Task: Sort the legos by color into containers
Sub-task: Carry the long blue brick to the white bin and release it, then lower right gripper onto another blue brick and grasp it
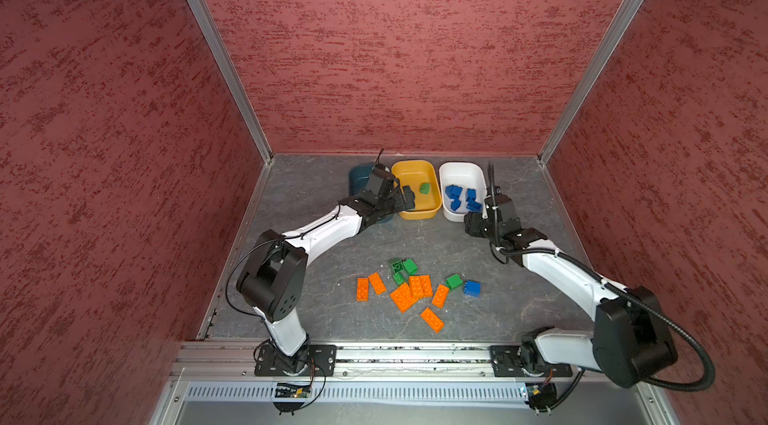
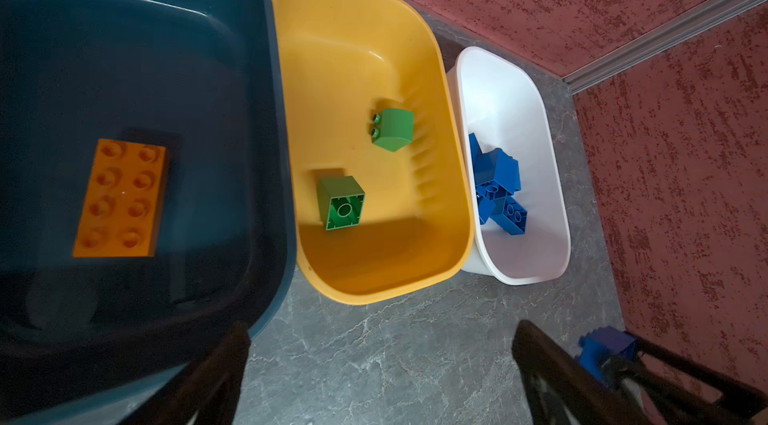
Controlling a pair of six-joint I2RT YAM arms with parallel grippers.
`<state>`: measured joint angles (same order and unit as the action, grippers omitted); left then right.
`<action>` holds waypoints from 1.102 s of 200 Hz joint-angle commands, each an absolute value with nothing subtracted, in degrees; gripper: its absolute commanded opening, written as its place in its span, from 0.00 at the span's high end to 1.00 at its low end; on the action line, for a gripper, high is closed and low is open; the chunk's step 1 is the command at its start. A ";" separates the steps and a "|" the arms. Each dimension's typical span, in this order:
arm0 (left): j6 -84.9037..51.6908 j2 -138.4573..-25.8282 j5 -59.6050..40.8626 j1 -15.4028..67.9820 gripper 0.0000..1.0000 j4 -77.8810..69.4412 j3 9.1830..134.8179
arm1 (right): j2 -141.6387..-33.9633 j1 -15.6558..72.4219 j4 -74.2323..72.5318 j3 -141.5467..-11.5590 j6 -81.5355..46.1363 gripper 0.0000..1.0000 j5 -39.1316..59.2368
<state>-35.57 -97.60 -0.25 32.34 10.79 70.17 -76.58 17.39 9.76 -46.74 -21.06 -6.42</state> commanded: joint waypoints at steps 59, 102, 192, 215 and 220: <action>-35.51 -90.16 6.71 31.74 0.01 14.11 64.18 | -93.72 12.50 6.66 -63.04 -18.19 0.42 -6.24; -35.51 -88.67 8.09 31.61 0.01 13.78 61.93 | -89.49 12.73 16.22 -62.12 -17.65 0.12 -4.85; -35.15 -92.39 4.61 31.71 0.01 9.05 62.91 | -66.81 14.89 40.90 -42.61 -33.52 0.01 -0.44; -35.02 -93.57 3.46 31.70 0.01 8.78 63.69 | -63.65 18.35 44.80 -38.61 -36.61 0.06 3.24; -34.98 -93.83 3.22 31.67 0.01 8.79 63.91 | -62.98 19.10 45.37 -37.87 -37.23 0.08 4.09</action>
<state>-35.55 -92.38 4.93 31.88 10.24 62.37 -65.84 16.10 37.41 -40.47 -30.89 -0.78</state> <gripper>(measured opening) 0.994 0.955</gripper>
